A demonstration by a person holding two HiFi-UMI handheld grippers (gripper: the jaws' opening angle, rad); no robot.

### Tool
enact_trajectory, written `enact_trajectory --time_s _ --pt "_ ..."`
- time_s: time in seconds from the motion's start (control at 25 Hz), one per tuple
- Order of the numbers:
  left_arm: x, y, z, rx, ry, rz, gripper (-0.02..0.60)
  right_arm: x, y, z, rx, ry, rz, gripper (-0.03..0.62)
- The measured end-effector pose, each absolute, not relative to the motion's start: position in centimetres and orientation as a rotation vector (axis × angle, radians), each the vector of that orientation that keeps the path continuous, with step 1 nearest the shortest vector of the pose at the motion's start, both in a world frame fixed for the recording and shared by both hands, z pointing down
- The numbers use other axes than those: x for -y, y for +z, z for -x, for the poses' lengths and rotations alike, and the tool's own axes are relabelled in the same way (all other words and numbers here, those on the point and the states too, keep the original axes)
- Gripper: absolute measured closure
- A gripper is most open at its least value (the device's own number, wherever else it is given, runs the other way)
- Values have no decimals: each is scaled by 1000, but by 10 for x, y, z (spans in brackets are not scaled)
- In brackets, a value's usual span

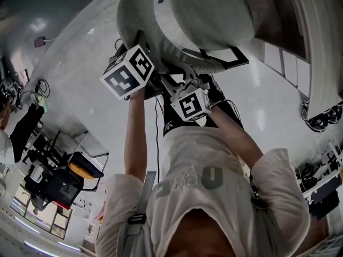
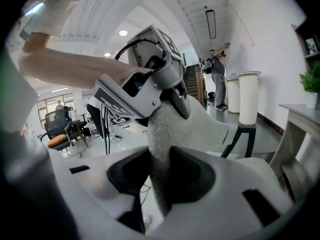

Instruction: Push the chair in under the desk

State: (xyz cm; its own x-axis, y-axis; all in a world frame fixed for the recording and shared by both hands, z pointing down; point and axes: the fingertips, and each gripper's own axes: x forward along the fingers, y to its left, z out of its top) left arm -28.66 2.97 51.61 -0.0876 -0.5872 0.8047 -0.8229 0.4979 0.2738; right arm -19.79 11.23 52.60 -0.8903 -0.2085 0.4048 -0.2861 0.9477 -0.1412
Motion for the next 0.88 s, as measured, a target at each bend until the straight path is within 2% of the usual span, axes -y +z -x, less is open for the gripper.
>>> enact_trajectory --time_s 0.88 --pt "58 540 154 1703 297 -1257 468 -24 552 64 2574 189 -452 487"
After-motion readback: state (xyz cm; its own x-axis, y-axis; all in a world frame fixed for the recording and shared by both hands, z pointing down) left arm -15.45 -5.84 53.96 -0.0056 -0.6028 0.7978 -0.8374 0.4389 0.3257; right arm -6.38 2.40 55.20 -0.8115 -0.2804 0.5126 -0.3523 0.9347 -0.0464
